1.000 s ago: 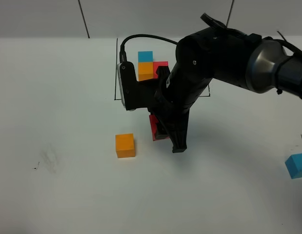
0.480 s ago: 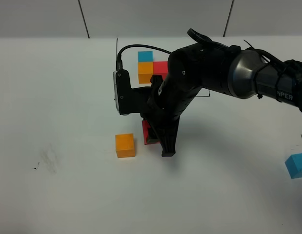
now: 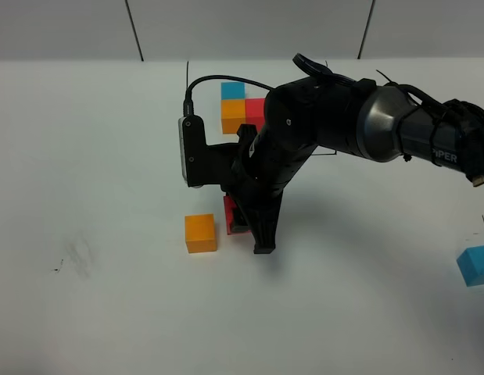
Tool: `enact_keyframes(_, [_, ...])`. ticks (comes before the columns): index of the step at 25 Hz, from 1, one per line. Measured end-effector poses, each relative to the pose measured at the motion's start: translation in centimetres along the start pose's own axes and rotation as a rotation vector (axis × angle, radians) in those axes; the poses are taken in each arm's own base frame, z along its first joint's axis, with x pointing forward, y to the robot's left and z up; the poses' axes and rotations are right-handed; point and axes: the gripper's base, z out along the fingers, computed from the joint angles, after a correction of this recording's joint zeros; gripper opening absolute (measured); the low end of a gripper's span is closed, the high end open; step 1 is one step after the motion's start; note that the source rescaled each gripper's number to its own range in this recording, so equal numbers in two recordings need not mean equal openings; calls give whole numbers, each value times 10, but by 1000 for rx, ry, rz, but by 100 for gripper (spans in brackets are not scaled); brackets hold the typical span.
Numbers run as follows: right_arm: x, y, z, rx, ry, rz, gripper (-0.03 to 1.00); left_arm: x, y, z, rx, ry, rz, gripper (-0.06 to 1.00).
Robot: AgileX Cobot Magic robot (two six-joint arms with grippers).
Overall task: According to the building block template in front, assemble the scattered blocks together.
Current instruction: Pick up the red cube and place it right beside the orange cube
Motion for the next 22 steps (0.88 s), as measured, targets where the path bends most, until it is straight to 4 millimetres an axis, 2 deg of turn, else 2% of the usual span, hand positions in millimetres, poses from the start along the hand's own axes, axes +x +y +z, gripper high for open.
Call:
enact_keyframes(9, [-2, 0, 0, -6, -18, 17, 44, 0, 0, 0, 0, 0, 0, 0])
enact_keyframes(17, [-3, 6, 20, -34, -5, 10, 44, 0, 0, 0, 0, 0, 0, 0])
enact_keyframes(22, [-3, 6, 24, -37, -5, 15, 44, 0, 0, 0, 0, 0, 0, 0])
